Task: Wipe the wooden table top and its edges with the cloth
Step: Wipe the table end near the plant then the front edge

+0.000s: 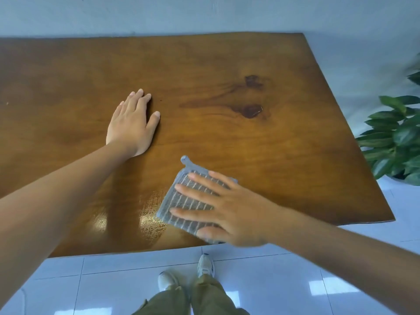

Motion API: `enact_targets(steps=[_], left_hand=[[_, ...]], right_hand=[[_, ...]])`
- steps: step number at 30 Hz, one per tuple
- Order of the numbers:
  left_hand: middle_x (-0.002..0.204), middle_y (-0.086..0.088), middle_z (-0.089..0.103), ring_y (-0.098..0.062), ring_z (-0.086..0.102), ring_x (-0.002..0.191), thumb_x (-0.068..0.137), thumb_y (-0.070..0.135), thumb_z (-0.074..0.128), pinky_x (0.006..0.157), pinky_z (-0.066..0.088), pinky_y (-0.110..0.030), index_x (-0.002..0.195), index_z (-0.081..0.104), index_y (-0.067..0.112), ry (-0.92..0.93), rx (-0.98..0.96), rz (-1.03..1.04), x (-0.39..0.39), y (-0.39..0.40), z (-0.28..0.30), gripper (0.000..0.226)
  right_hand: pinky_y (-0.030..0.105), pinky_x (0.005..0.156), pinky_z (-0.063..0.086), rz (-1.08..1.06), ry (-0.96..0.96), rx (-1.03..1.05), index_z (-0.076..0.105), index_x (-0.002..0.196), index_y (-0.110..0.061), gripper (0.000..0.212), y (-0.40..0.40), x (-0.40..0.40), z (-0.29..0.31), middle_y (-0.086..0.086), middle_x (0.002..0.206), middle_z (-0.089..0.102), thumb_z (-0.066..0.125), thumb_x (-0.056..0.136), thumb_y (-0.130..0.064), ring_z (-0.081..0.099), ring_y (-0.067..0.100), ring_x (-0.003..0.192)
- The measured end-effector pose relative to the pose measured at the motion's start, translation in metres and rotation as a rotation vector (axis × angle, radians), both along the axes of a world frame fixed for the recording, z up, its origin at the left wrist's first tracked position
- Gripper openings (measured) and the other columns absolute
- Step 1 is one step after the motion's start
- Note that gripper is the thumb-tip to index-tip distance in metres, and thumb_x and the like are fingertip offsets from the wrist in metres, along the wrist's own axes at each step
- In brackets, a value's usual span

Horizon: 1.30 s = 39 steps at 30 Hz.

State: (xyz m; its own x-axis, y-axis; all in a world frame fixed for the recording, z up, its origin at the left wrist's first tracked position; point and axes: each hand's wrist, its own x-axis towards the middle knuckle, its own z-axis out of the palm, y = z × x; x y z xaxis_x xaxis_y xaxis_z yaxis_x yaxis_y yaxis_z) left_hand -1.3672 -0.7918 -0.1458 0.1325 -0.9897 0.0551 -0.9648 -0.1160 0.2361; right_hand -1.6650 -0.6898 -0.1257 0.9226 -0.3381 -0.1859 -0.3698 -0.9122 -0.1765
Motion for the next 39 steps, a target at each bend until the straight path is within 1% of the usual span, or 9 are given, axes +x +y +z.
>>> enact_targets(steps=[5, 9, 17, 24, 27, 29, 32, 35, 39], left_hand=[[0.170, -0.003, 0.017, -0.020, 0.009, 0.158, 0.106, 0.052, 0.026, 0.128, 0.010, -0.040, 0.161, 0.025, 0.019, -0.004, -0.001, -0.005, 0.000, 0.001, 0.000, 0.064], [0.170, -0.004, 0.017, -0.022, 0.010, 0.158, 0.107, 0.053, 0.025, 0.128, 0.011, -0.042, 0.161, 0.025, 0.018, -0.013, 0.002, -0.011, -0.001, 0.000, 0.001, 0.064], [0.170, -0.007, 0.016, -0.024, 0.009, 0.158, 0.107, 0.051, 0.024, 0.128, 0.010, -0.043, 0.161, 0.025, 0.015, -0.005, -0.001, -0.021, -0.001, 0.001, 0.000, 0.065], [0.170, -0.006, 0.015, -0.023, 0.008, 0.158, 0.107, 0.052, 0.022, 0.128, 0.010, -0.043, 0.161, 0.023, 0.015, -0.020, 0.010, -0.019, 0.000, 0.000, -0.001, 0.066], [0.170, -0.006, 0.015, -0.024, 0.009, 0.158, 0.107, 0.053, 0.022, 0.128, 0.010, -0.044, 0.161, 0.023, 0.016, -0.024, 0.011, -0.016, 0.000, -0.001, 0.000, 0.066], [0.170, -0.007, 0.016, -0.024, 0.009, 0.158, 0.107, 0.053, 0.023, 0.128, 0.010, -0.044, 0.161, 0.023, 0.015, -0.025, 0.005, -0.017, -0.001, -0.001, 0.000, 0.066], [0.170, -0.008, 0.017, -0.025, 0.009, 0.158, 0.107, 0.052, 0.024, 0.128, 0.010, -0.045, 0.161, 0.024, 0.015, -0.025, 0.012, -0.020, -0.001, 0.000, 0.001, 0.066], [0.170, -0.008, 0.018, -0.026, 0.011, 0.157, 0.107, 0.052, 0.025, 0.128, 0.012, -0.045, 0.161, 0.026, 0.015, -0.033, 0.020, -0.016, -0.002, -0.002, 0.002, 0.065], [0.169, -0.009, 0.020, -0.027, 0.014, 0.157, 0.107, 0.051, 0.029, 0.127, 0.014, -0.047, 0.160, 0.027, 0.014, -0.026, 0.039, -0.015, -0.002, -0.005, 0.005, 0.064]], right_hand=[[0.052, 0.123, -0.011, -0.393, 0.146, 0.027, -0.014, 0.157, -0.048, 0.056, -0.040, 0.019, 0.007, -0.005, 0.166, -0.029, 0.007, 0.106, -0.057, -0.032, 0.022, 0.151], [0.061, 0.122, -0.002, -0.711, 0.029, -0.052, 0.004, 0.163, -0.034, 0.060, -0.005, 0.069, -0.007, 0.011, 0.171, -0.009, 0.022, 0.108, -0.049, -0.014, 0.039, 0.155], [0.059, 0.124, -0.002, -0.575, -0.089, -0.033, 0.018, 0.161, -0.033, 0.062, 0.123, 0.091, -0.018, 0.007, 0.172, 0.001, 0.027, 0.106, -0.059, -0.010, 0.037, 0.156], [0.058, 0.124, 0.013, -0.647, -0.029, -0.067, 0.031, 0.156, -0.034, 0.057, 0.098, 0.001, -0.016, 0.003, 0.170, 0.015, 0.018, 0.107, -0.058, 0.001, 0.032, 0.157], [0.057, 0.123, 0.017, -0.740, 0.074, -0.078, 0.018, 0.162, -0.032, 0.067, 0.055, -0.039, -0.007, 0.002, 0.171, 0.012, 0.000, 0.104, -0.061, 0.002, 0.030, 0.158], [0.054, 0.125, 0.008, -0.820, 0.103, -0.084, -0.001, 0.163, -0.033, 0.076, 0.018, -0.054, -0.005, 0.000, 0.172, -0.002, -0.015, 0.096, -0.066, -0.009, 0.026, 0.157], [0.050, 0.125, -0.009, -0.938, 0.141, -0.010, -0.020, 0.159, -0.036, 0.074, -0.035, -0.053, -0.005, -0.002, 0.169, -0.023, -0.014, 0.091, -0.065, -0.025, 0.025, 0.154], [0.055, 0.124, -0.008, -0.963, 0.126, -0.005, -0.021, 0.158, -0.037, 0.070, -0.045, -0.039, -0.006, 0.002, 0.168, -0.024, -0.011, 0.094, -0.064, -0.025, 0.032, 0.153], [0.060, 0.123, 0.005, -0.720, 0.033, -0.048, -0.004, 0.162, -0.037, 0.065, 0.020, -0.034, -0.006, 0.003, 0.171, -0.009, 0.003, 0.103, -0.063, -0.015, 0.036, 0.155]])
